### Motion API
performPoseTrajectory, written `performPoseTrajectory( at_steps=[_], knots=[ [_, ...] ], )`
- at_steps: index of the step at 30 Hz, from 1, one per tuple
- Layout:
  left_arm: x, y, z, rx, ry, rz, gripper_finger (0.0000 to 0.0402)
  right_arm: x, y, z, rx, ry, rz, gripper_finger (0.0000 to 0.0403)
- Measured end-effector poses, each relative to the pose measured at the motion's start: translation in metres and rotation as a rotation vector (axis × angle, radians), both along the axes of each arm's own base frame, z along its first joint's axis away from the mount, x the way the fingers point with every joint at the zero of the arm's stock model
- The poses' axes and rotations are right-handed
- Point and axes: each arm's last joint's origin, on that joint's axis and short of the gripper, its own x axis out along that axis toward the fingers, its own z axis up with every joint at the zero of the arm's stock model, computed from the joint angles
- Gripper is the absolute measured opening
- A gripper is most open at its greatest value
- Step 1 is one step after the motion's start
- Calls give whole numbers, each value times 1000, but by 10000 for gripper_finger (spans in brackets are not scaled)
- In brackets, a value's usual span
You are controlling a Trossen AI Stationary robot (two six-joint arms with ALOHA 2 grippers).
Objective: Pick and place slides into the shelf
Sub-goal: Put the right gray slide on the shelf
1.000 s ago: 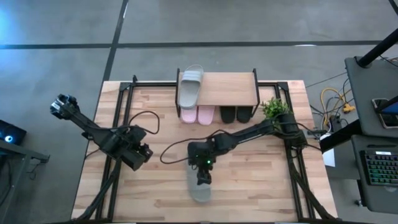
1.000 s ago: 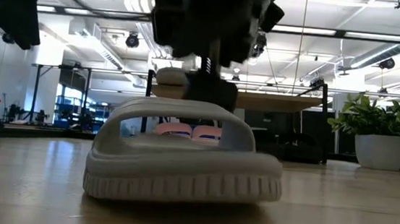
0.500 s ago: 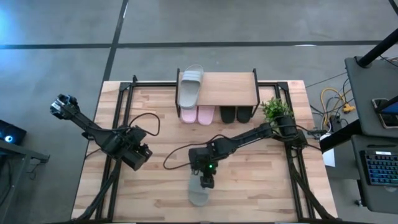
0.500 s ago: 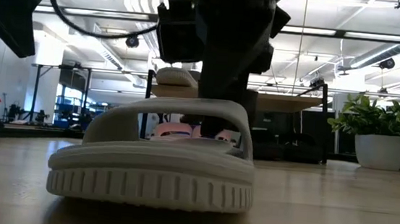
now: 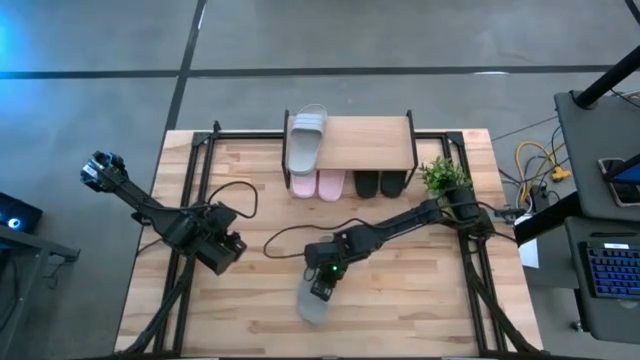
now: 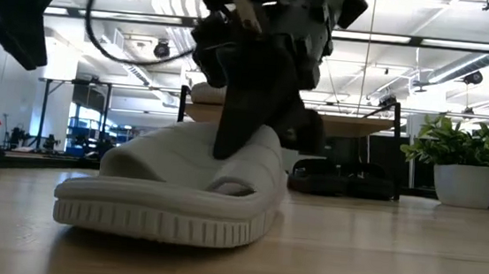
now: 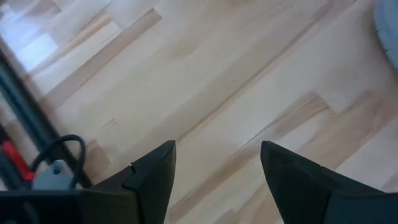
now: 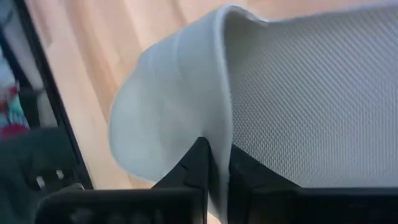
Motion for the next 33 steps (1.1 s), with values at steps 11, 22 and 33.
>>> performPoseTrajectory(
  at_steps=[11,22,33],
  knots=[
    [4,-4,0,-72,-22,-3,221,-48,77,9,-184,71,-688,13],
    [11,-10,-6,-91,-3,-13,221,-115,119,12,-270,-25,-1207,13],
    [17,-16,-15,-53,122,-189,221,-92,89,-5,-412,57,-1111,14]
  ],
)
